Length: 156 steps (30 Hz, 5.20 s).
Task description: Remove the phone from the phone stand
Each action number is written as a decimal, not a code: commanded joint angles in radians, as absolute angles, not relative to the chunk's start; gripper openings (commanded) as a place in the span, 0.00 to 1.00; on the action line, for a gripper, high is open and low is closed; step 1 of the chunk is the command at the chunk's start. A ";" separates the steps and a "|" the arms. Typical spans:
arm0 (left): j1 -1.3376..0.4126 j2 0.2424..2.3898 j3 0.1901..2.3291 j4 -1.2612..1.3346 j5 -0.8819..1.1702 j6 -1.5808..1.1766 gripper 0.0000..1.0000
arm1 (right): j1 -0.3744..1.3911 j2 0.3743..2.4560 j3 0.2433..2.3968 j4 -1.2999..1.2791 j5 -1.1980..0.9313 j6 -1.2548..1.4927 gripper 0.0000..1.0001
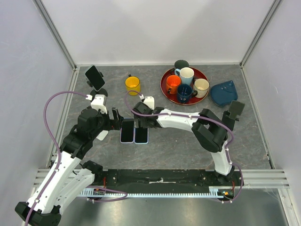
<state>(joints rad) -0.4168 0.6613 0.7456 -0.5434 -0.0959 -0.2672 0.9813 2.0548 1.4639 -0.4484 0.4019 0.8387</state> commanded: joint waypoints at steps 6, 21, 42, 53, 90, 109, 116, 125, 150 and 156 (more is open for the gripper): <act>-0.419 0.669 0.736 -0.512 -0.153 -0.247 0.97 | 0.973 1.665 1.344 -0.281 0.459 0.583 0.96; -0.417 0.844 0.871 -0.572 -0.405 -0.334 0.98 | 0.973 0.977 0.775 0.207 0.673 0.212 0.98; -0.310 1.311 1.204 -0.367 -0.873 -0.554 1.00 | 0.973 0.881 0.353 0.532 0.581 0.344 0.98; -0.232 1.538 1.361 -0.141 -0.900 -0.437 1.00 | 0.971 0.848 0.319 0.552 0.581 0.351 0.98; -0.166 1.793 1.522 -0.189 -0.951 -0.452 0.92 | 0.973 0.867 0.290 0.601 0.569 0.339 0.98; -0.163 1.761 1.520 -0.196 -0.891 -0.440 0.60 | 0.973 0.862 0.281 0.611 0.568 0.339 0.98; -0.167 1.709 1.534 -0.177 -0.835 -0.353 0.41 | 0.971 0.865 0.284 0.609 0.563 0.341 0.98; -0.199 1.648 1.552 -0.153 -0.715 -0.226 0.20 | 0.971 0.876 0.301 0.588 0.561 0.333 0.98; -0.426 1.453 1.537 -0.267 -0.351 -0.057 0.07 | 0.971 0.861 0.409 0.456 0.499 0.284 0.98; -0.557 1.417 1.539 -0.284 -0.226 -0.066 0.07 | 0.973 0.798 0.437 0.358 0.494 0.282 0.98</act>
